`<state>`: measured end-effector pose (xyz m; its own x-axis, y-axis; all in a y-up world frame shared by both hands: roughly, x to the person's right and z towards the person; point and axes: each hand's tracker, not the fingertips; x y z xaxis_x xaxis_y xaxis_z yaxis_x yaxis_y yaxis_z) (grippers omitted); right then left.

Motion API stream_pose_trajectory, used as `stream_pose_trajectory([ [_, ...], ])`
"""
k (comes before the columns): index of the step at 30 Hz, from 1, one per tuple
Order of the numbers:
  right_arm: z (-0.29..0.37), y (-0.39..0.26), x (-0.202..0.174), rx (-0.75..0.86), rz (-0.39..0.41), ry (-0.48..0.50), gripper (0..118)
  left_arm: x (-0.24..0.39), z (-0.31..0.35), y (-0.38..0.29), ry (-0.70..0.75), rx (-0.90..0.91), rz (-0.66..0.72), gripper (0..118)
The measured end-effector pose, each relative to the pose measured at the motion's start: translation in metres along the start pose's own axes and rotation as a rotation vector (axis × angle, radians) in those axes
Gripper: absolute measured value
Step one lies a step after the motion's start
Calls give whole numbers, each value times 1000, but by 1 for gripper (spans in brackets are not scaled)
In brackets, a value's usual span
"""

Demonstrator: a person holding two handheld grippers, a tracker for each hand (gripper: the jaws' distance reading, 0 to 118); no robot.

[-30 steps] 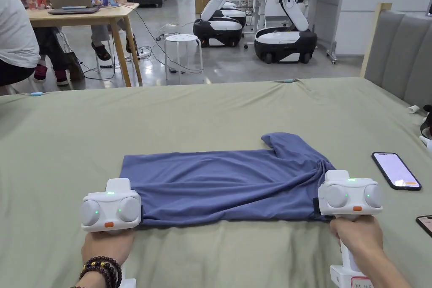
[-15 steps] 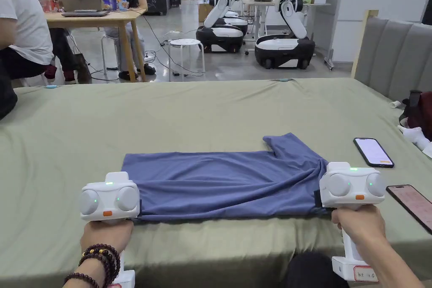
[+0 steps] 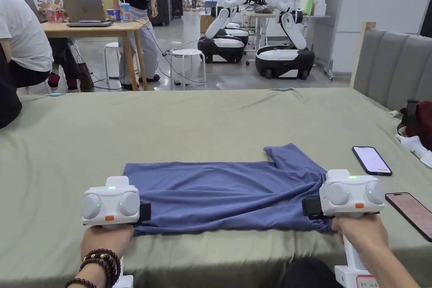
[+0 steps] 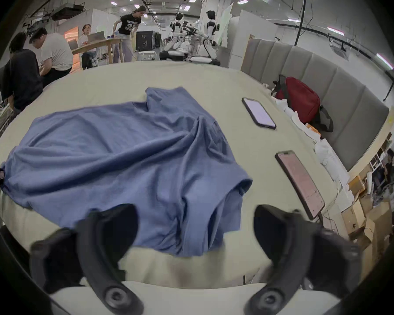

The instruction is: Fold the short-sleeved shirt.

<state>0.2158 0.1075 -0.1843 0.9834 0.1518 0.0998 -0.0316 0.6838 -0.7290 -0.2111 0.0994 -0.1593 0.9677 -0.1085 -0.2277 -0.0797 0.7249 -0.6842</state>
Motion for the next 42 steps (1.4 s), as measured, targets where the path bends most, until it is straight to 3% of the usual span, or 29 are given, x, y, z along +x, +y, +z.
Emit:
stream_pose_trajectory([
  [1,2,5,1,26,-3,11,110,-1,0,5,4,10,-6,107],
  [2,5,11,2,29,-5,19,110,-2,0,11,12,21,-9,113],
  [5,12,29,2,61,-28,18,105,-4,2,32,-1,42,5,104],
  [7,12,41,1,76,-29,30,84,-4,0,46,-16,37,28,85],
  [10,2,57,-4,98,-25,50,33,-3,-9,63,-23,47,33,46],
  [11,-2,62,-6,101,-13,58,20,0,-13,68,-25,45,25,15],
  [12,-7,66,-10,104,-7,55,10,0,-18,73,-46,45,16,0],
  [13,-10,68,-13,106,-3,49,0,0,-23,76,-74,52,14,0],
  [24,-50,95,-29,103,22,98,0,-1,-101,146,-46,10,14,0],
  [25,-53,96,-30,101,27,99,0,-1,-111,153,-60,3,23,6],
  [27,-58,97,-33,80,50,91,0,-2,-127,161,-69,-20,46,47],
  [29,-62,98,-33,79,52,96,0,1,-144,167,-72,-51,36,72],
  [34,-68,101,-33,80,40,115,0,9,-175,169,-75,-107,32,68],
  [36,-71,102,-32,79,34,118,0,12,-184,166,-66,-111,28,59],
  [40,-74,102,-29,72,30,111,0,22,-188,156,-55,-113,2,54],
  [41,-74,101,-28,70,29,108,0,24,-187,156,-51,-113,3,39],
  [42,-74,101,-27,68,28,105,0,23,-184,157,-54,-112,6,15],
])
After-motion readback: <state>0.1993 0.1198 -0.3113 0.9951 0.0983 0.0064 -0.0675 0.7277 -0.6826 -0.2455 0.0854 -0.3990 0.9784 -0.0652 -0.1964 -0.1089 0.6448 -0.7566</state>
